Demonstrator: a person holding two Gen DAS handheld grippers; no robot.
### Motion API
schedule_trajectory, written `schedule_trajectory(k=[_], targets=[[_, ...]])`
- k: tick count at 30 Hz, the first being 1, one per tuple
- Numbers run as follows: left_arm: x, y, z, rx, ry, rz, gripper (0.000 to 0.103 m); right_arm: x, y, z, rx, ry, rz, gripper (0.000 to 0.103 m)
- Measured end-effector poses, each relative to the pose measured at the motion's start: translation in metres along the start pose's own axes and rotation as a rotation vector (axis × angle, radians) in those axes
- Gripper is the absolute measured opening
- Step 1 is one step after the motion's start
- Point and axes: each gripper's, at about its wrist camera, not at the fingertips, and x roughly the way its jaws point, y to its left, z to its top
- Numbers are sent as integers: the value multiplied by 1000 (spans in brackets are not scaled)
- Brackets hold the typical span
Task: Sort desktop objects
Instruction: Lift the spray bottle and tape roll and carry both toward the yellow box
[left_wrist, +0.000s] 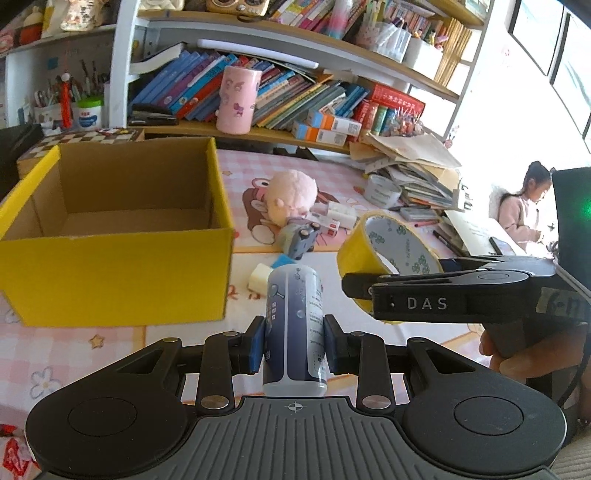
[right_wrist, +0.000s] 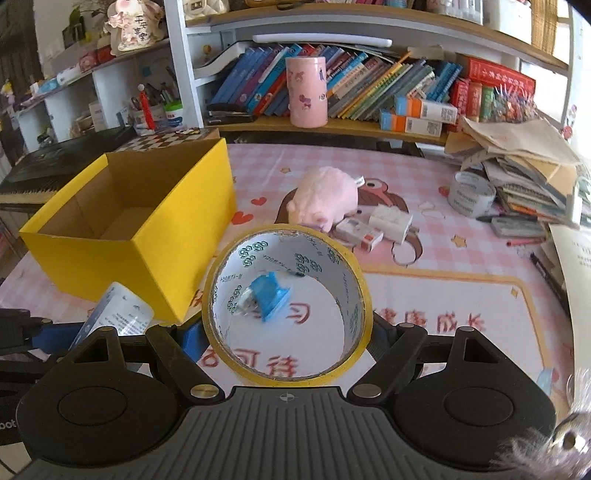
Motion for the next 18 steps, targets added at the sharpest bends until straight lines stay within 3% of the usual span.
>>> schedule_trajectory(k=[18], targets=[[-53,51,-35,-7,9,1,31,-31,72,-45,30,9,-34,80]])
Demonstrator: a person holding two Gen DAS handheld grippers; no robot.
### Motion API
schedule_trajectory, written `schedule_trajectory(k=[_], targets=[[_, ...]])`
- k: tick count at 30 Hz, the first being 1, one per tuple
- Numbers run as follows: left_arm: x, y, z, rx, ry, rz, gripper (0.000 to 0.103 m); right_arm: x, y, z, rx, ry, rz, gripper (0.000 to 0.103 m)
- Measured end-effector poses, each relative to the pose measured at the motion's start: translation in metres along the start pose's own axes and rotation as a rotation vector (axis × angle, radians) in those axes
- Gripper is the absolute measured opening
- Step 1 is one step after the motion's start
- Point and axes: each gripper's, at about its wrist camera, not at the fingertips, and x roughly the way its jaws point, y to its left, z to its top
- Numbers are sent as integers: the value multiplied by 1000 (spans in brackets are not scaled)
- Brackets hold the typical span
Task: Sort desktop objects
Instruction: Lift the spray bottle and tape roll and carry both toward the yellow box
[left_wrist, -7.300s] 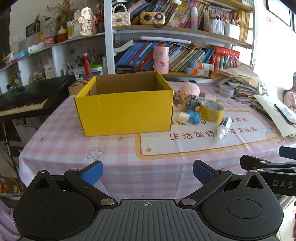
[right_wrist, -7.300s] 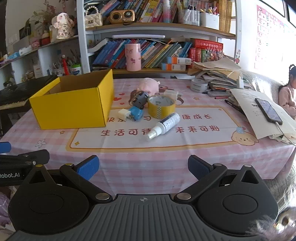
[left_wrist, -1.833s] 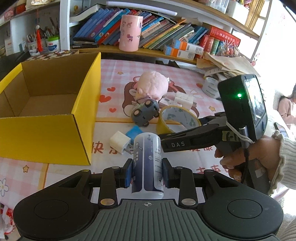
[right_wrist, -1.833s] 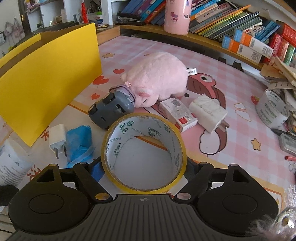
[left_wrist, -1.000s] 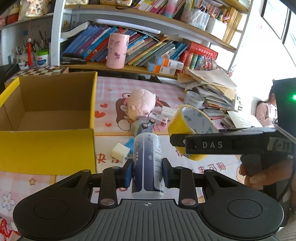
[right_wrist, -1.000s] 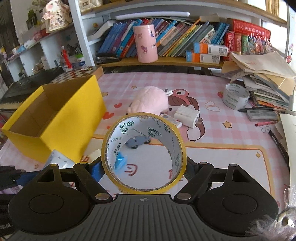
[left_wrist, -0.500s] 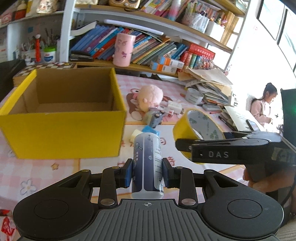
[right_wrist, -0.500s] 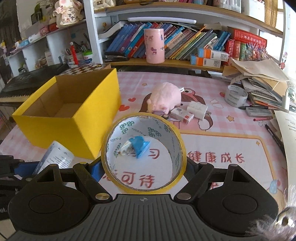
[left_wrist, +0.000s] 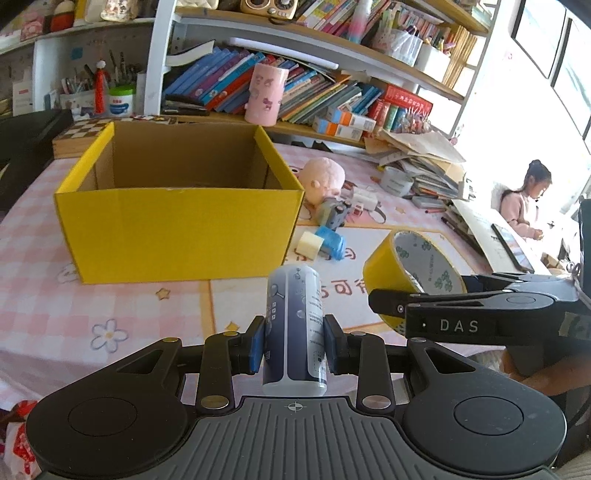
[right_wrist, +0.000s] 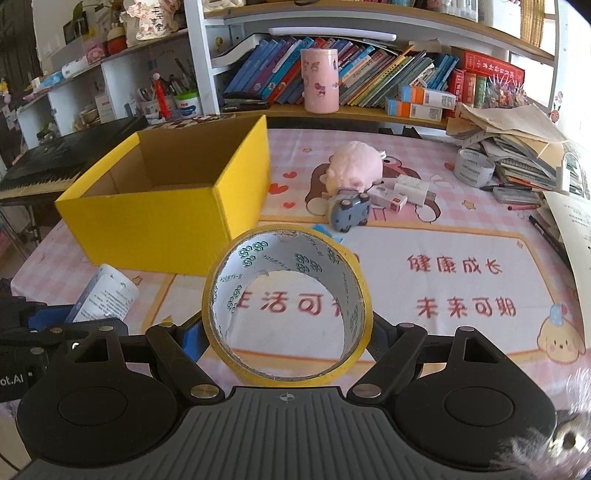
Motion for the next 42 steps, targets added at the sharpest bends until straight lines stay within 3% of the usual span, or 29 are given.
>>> schedule_trajectory(k=[10,21,30,42], targets=[[-32,25,-27,-39,-11,24,31,-17,42,-28,-38,13,20,80],[-58,48,-43,-79,-42,58,31,-23,79,-37,-93,22,70,80],[-70,54,-47,-104,-102,75,31,-28,97,-38,-173,22,87,80],[-78,54,-50,-93,-109,81,31,-27,105,-39,-175,25,119,80]])
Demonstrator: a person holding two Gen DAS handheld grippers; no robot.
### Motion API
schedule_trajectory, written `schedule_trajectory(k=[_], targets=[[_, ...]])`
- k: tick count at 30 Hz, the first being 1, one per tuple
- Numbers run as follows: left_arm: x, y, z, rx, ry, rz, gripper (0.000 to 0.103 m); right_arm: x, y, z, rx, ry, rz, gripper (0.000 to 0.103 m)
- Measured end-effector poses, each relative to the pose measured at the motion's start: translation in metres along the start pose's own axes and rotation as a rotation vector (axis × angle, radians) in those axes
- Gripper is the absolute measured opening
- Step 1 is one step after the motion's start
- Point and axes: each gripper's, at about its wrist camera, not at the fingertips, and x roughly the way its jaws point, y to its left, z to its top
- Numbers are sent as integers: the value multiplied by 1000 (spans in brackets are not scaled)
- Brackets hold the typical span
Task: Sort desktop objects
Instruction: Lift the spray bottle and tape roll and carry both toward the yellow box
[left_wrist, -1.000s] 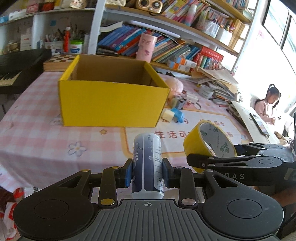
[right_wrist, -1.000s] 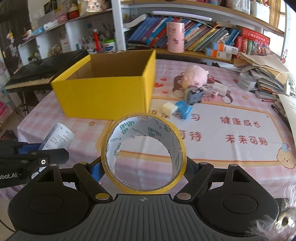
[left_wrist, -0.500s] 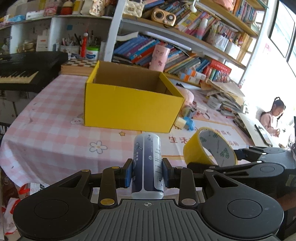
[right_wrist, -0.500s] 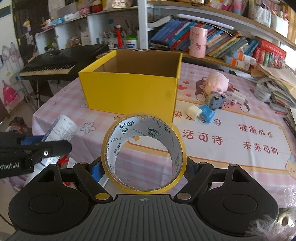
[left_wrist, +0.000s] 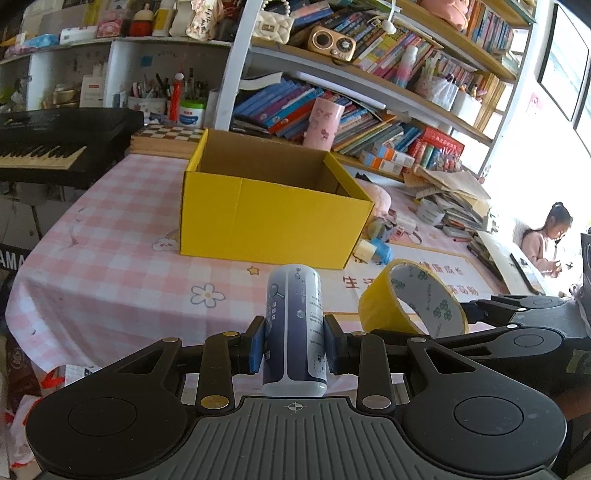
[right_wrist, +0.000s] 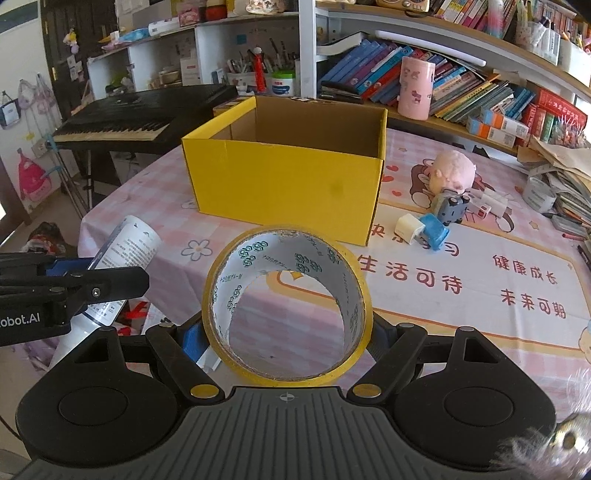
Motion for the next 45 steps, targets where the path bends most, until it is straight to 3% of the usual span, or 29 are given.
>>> schedule_trajectory(k=[25,35,45], targets=[[6,-6,5,24,8,-21,31,2,-2,-1,19,5,8,80],[23,-8,23,67,15,-31,31,5,-6,10,42,2,25,80],[33,-3,64,82,-34,-17,31,14,-31,47,33,-21,50,80]])
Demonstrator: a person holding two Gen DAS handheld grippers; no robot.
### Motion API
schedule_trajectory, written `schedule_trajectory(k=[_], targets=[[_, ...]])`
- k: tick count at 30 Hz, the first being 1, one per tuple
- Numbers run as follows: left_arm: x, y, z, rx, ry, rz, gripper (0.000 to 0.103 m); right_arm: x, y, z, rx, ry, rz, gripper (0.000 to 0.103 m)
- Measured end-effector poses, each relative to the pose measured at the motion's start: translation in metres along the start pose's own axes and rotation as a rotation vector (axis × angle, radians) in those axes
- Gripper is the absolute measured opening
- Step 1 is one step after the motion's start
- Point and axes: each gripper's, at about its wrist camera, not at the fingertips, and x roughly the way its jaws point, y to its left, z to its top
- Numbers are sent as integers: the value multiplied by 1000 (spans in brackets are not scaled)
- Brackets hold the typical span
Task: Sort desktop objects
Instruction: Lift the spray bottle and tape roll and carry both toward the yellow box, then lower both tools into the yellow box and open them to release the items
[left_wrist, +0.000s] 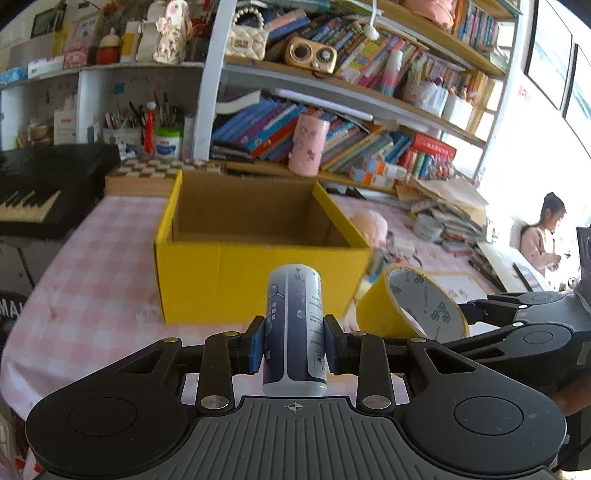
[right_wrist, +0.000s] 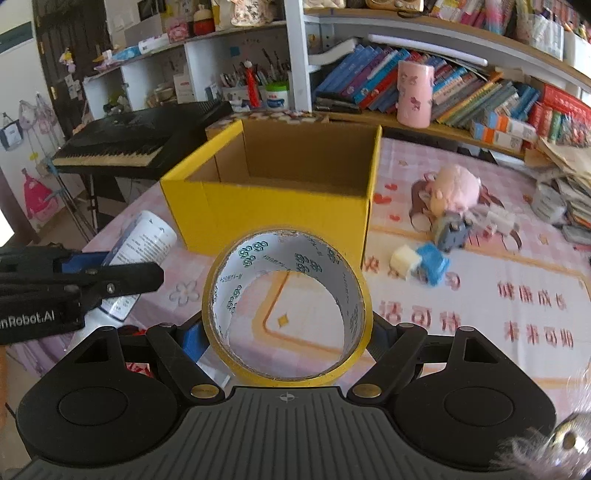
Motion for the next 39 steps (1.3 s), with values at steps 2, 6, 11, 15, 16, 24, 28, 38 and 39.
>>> schedule_trajectory(k=[2,6,11,15,16,24,28,38,39], targets=[[3,2,11,5,-15,4,31,3,-2,10,-19,-14,12,80],[15,4,33,27,-46,20,31,10,-8,38,-52,-49,39,80],[36,8,58,39,-72,42,31,28,-17,74,-104,-85,66,80],[56,12,79,58,-82,70,31,46,-24,101,-169,-106,88,80],[61,13,84,62,-83,78,31,51,-25,108,-187,-109,94,80],[118,22,119,141,-6,128,31,107,-36,151,-373,-68,120,80],[156,28,129,175,92,128,31,144,-37,164,-511,-14,113,80],[235,42,138,263,317,177,31,231,-29,172,-918,185,95,80],[240,41,137,280,339,185,31,238,-28,170,-948,211,106,80]])
